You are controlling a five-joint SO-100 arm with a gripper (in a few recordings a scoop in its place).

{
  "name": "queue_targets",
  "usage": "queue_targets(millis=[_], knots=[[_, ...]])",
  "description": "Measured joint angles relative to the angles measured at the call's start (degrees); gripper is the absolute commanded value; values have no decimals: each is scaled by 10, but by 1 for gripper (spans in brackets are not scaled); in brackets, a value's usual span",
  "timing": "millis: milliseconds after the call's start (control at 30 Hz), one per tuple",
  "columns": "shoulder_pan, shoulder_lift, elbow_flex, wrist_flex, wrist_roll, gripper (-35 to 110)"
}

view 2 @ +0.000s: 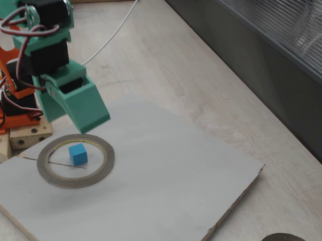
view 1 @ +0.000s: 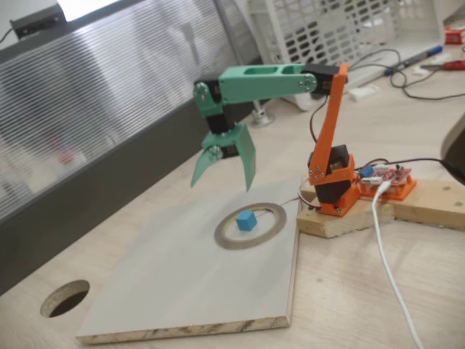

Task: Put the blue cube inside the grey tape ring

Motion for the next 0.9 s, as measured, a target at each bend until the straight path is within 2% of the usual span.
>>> queue_targets(millis=[200,600,700,900], knots=[[-3,-66,-83,98,0,82],[2,-87,-127,111,-6,79],[2,-87,-127,111,-6,67],[2,-86,-127,110,-4,25]])
